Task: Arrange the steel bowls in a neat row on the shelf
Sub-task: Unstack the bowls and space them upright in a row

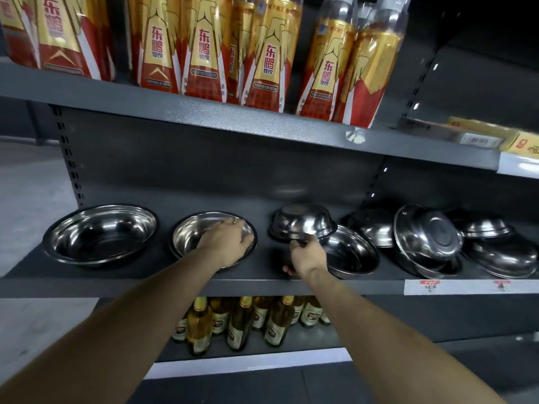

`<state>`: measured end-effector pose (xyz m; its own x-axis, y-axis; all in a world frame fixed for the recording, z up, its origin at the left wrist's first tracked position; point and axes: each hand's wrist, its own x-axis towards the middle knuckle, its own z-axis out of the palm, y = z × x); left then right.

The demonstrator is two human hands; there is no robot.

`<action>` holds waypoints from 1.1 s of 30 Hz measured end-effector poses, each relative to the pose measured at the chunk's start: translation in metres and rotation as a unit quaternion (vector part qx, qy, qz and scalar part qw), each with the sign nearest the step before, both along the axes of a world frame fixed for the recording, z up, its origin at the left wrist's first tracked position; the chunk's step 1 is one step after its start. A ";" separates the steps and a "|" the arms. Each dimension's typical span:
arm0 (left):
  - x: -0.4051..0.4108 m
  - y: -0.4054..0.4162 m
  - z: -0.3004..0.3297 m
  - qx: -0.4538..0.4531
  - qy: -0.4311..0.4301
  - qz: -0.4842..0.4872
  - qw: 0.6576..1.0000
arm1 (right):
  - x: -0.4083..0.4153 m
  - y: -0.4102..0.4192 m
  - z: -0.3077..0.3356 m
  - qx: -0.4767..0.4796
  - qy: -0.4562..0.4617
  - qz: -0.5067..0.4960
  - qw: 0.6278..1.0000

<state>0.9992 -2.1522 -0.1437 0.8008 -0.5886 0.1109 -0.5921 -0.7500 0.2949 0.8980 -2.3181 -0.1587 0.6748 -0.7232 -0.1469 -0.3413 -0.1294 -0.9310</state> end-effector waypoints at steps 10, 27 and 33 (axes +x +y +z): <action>0.000 -0.072 0.002 0.014 0.000 -0.020 1.000 | 0.000 -0.067 0.005 -0.032 -0.007 -0.013 0.999; 0.017 -0.183 -0.040 -0.143 0.203 0.156 0.956 | 0.035 -0.185 0.001 -0.087 0.063 0.120 0.987; 0.010 -0.201 -0.043 -0.263 0.233 0.208 0.913 | 0.042 -0.182 -0.012 -0.123 0.041 0.140 0.982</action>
